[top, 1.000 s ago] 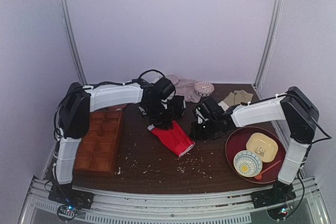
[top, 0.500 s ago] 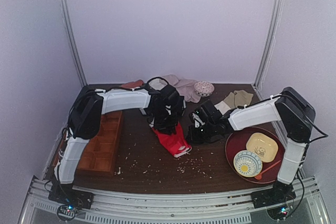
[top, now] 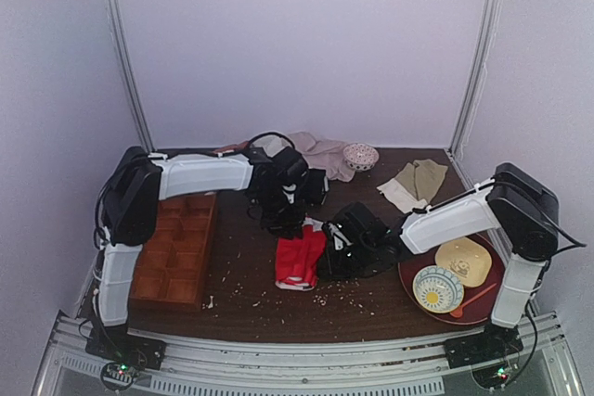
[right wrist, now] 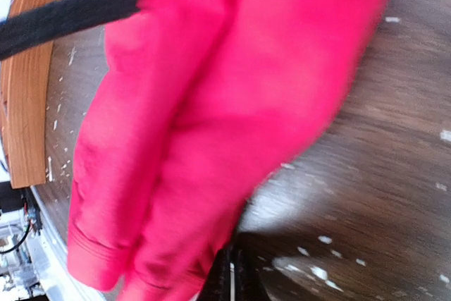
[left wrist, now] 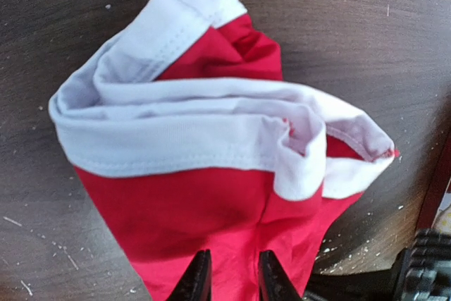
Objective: Roll the underwear
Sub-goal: Rotate the underwear at the center of the board, then smooth out the underwear at the center of the board.
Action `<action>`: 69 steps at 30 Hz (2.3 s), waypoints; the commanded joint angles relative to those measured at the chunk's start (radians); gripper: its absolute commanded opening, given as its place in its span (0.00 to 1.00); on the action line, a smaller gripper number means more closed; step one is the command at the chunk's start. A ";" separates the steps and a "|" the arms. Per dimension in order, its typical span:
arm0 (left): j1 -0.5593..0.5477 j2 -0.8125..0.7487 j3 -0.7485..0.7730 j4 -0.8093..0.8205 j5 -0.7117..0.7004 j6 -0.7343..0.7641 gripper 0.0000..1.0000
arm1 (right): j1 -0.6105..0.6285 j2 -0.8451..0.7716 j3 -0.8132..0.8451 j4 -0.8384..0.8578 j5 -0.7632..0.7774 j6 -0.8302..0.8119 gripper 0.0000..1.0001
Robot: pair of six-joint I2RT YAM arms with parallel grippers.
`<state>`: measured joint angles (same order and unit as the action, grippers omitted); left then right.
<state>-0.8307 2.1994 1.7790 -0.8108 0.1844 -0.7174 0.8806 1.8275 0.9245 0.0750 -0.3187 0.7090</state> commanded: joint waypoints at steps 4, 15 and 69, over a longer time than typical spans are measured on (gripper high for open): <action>-0.001 -0.103 -0.029 0.027 -0.023 0.025 0.24 | -0.041 -0.138 -0.021 -0.088 0.093 -0.003 0.07; -0.001 -0.055 -0.013 0.088 0.029 -0.014 0.27 | -0.131 -0.021 0.128 -0.121 0.062 -0.046 0.16; -0.004 -0.014 0.096 0.122 0.072 -0.055 0.00 | -0.218 0.228 0.284 0.059 -0.084 0.032 0.00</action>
<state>-0.8314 2.2261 1.8862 -0.7498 0.2241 -0.7517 0.6727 2.0315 1.1908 0.1387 -0.4015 0.7242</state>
